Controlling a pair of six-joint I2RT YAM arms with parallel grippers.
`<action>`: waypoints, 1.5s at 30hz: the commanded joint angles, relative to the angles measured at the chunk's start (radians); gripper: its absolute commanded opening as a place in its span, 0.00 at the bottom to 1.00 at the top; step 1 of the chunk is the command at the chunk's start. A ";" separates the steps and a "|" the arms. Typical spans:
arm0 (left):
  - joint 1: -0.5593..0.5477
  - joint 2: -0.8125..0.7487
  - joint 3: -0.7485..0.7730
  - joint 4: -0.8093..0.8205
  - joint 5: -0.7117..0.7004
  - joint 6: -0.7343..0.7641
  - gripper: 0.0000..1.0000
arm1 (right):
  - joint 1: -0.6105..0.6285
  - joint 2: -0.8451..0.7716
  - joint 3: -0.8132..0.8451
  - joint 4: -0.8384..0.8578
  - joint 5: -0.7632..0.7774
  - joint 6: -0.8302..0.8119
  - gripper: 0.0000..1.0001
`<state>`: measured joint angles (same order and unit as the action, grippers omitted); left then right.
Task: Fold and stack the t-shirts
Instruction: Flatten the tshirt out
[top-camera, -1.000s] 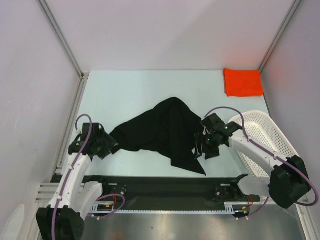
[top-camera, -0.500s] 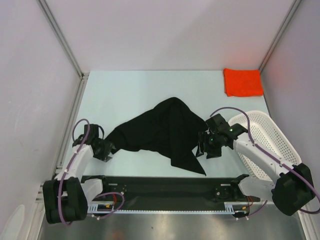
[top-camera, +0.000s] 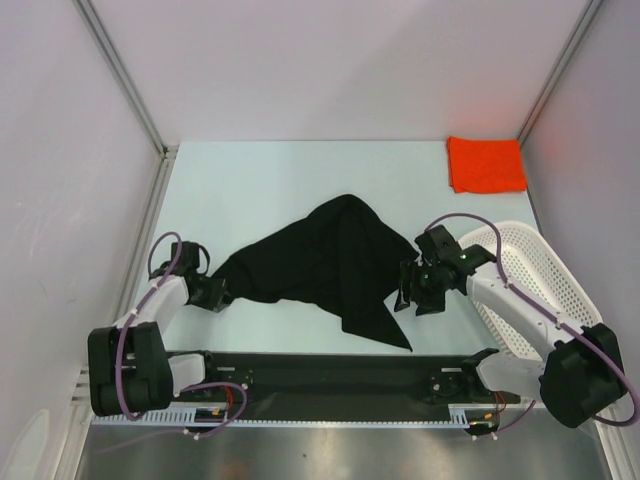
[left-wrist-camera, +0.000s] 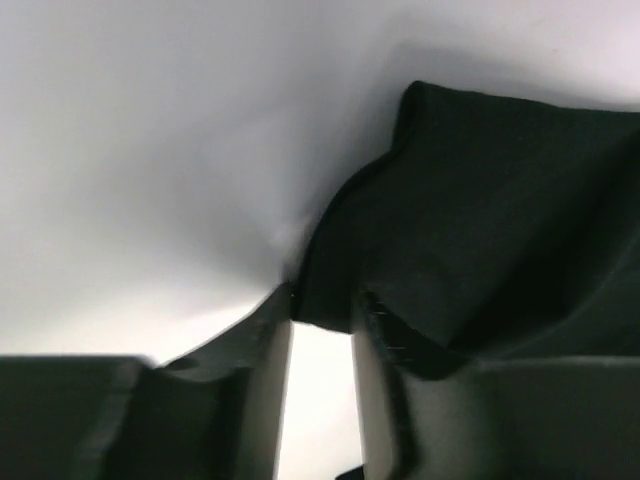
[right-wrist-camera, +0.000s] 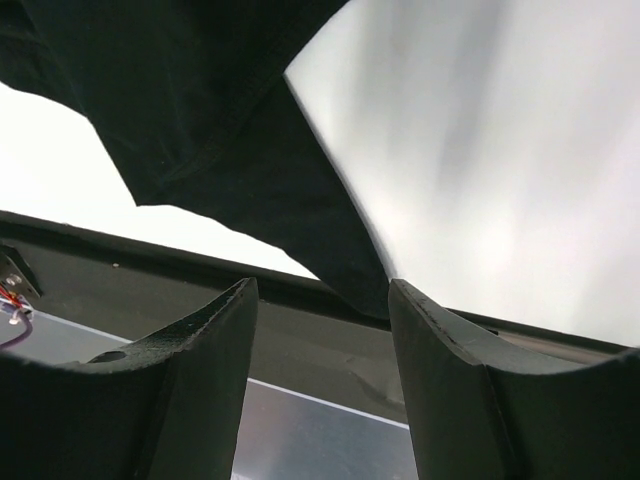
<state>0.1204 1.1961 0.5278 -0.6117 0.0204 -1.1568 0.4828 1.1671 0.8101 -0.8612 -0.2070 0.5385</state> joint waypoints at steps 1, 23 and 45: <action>0.007 0.068 -0.043 0.062 0.008 -0.011 0.33 | -0.003 0.019 -0.003 0.011 0.012 -0.012 0.61; 0.007 -0.210 0.061 -0.108 -0.120 0.286 0.00 | 0.281 0.089 -0.140 -0.005 0.147 0.178 0.51; -0.011 -0.179 0.115 -0.094 -0.091 0.302 0.00 | 0.412 0.261 -0.039 0.030 0.374 0.198 0.13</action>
<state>0.1150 1.0252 0.5945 -0.7116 -0.0746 -0.8799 0.8871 1.4277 0.7223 -0.8612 0.0406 0.7265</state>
